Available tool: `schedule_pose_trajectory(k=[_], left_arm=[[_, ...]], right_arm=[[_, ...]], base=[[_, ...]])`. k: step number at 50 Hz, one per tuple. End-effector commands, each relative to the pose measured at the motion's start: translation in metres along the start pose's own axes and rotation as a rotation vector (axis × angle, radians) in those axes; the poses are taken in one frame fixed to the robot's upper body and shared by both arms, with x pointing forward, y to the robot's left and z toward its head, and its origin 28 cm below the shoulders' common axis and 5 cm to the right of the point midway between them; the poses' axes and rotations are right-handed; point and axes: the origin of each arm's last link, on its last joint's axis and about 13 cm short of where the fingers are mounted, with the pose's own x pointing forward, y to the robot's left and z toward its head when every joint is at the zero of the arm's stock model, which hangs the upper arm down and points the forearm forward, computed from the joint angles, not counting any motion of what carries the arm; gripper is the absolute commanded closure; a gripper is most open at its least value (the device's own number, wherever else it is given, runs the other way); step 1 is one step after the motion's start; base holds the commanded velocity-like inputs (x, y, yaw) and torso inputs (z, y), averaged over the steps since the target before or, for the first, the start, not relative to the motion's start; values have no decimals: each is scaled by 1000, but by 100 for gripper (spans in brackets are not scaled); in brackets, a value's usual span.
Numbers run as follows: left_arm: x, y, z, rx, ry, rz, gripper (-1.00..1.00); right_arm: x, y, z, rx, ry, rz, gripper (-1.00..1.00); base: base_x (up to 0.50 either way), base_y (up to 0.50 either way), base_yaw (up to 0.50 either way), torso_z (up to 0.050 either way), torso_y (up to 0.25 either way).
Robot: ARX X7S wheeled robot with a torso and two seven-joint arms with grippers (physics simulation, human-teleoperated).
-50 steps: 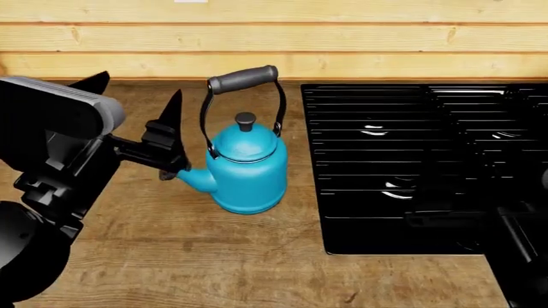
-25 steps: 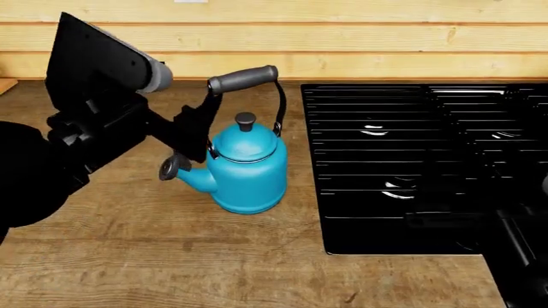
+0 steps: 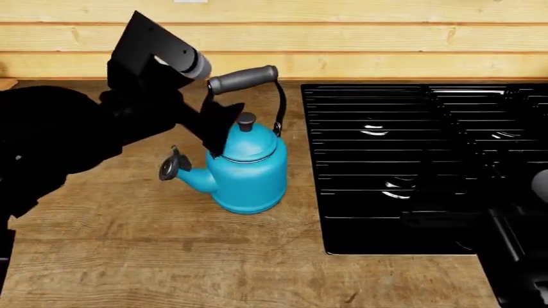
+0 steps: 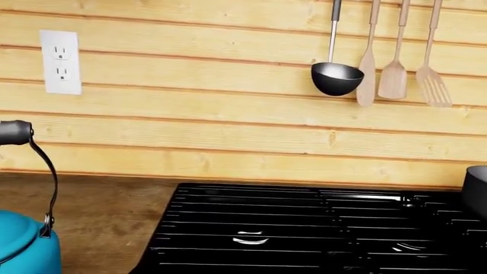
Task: Pick the kettle from the counter and place it on a stove burner. Then turn the burner on.
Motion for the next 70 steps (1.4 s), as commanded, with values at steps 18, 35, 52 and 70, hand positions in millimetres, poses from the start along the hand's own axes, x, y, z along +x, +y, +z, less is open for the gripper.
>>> schedule_pose_trajectory(k=[18, 35, 52, 70], left_arm=[[28, 1, -14, -1, 10, -31, 100], [25, 1, -10, 17, -23, -25, 100], [26, 7, 25, 68, -181, 67, 100], [31, 8, 43, 84, -260, 93, 100]], right_arm=[[4, -2, -10, -17, 18, -15, -100], [4, -2, -12, -36, 25, -12, -100], [5, -3, -8, -35, 14, -12, -100], [3, -4, -9, -36, 9, -27, -100]], base=[[0, 0, 0, 0, 0], [0, 0, 0, 0, 0], [0, 0, 0, 0, 1], [0, 0, 0, 0, 1]])
